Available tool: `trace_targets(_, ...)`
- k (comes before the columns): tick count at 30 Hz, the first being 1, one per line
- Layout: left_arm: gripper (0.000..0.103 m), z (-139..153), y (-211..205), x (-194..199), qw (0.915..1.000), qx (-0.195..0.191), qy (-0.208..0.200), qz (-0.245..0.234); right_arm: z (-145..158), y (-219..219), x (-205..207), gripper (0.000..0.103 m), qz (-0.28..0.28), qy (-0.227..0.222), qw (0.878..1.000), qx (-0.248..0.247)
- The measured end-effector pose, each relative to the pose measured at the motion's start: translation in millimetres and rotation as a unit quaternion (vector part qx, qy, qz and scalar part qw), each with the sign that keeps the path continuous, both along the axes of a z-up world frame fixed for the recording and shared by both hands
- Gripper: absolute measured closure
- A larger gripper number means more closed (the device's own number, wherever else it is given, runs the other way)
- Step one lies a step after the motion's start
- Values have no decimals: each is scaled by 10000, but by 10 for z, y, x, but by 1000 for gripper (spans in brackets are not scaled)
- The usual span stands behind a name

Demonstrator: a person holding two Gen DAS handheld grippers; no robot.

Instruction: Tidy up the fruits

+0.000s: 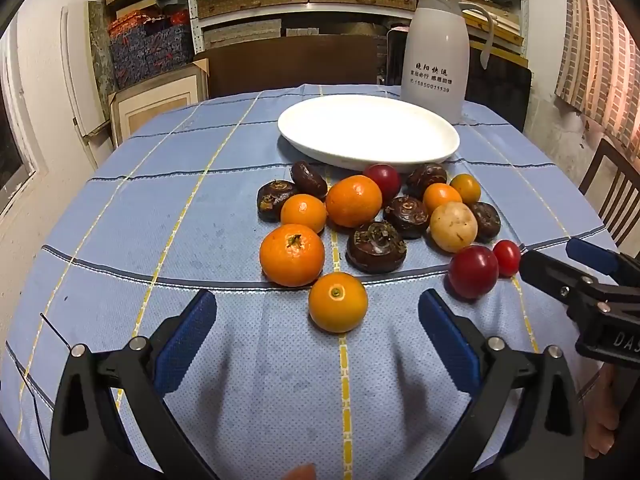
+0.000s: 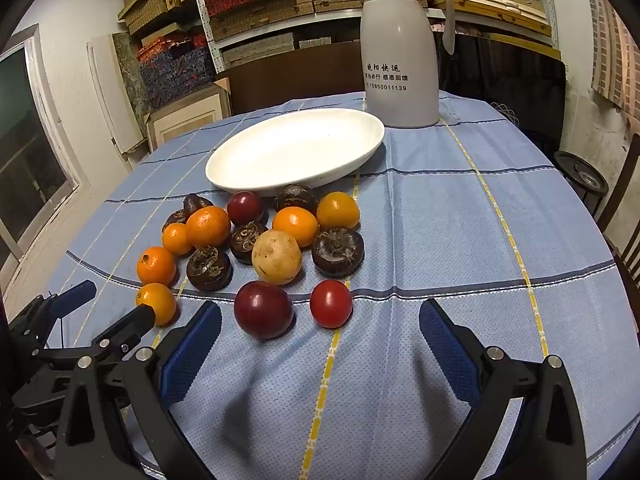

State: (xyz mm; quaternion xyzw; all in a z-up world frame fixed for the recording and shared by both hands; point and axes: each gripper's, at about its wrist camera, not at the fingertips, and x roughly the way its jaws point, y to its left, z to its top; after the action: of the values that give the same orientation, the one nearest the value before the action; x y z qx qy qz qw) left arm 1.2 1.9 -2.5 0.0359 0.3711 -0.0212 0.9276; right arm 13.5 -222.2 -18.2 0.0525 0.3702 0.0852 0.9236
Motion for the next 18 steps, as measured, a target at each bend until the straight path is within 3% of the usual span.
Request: trace_targets(18,4,6,27,-2,10000,-41,55,15,-3,-18,23,3,1,41,10000,50)
